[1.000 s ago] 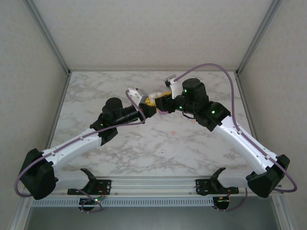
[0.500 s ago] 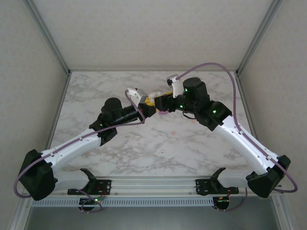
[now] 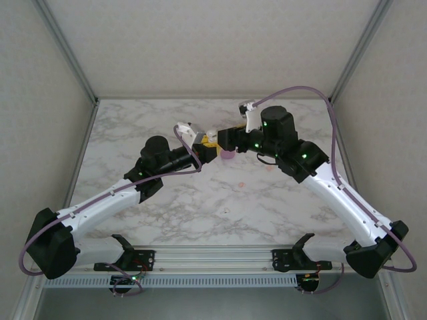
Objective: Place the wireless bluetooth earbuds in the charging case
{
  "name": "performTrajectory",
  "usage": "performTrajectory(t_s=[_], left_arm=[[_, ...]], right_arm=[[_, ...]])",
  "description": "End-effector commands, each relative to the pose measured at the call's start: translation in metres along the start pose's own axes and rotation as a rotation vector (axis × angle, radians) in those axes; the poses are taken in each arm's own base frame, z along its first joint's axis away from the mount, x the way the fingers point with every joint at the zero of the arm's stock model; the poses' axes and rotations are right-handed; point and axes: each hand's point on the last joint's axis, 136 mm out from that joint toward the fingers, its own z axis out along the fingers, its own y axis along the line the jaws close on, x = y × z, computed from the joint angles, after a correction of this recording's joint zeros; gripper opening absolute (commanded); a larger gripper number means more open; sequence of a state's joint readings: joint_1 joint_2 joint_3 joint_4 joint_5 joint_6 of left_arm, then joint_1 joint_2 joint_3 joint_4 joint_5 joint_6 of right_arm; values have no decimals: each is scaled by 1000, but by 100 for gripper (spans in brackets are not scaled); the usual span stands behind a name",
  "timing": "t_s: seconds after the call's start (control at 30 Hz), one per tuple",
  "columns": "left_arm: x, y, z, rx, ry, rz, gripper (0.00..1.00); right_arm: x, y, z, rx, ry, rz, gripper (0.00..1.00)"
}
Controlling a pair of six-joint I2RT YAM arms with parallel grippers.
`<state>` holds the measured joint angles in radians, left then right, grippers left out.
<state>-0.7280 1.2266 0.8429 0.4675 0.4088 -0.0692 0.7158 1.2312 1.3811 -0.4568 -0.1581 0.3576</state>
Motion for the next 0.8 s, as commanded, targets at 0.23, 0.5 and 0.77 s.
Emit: performTrajectory(t_s=[0.23,0.5,0.77], left_arm=[[-26,-12,-6,22,-64,57,3],[-30,-12,-7,21,-68,71,3],[-31,-15,-9,28,-67,72,3]], right_arm=[[-13,-16,-16,75,-32,52,30],[1,-7,-4,8,49,27,26],[2,-5,0,-12,54,37,29]])
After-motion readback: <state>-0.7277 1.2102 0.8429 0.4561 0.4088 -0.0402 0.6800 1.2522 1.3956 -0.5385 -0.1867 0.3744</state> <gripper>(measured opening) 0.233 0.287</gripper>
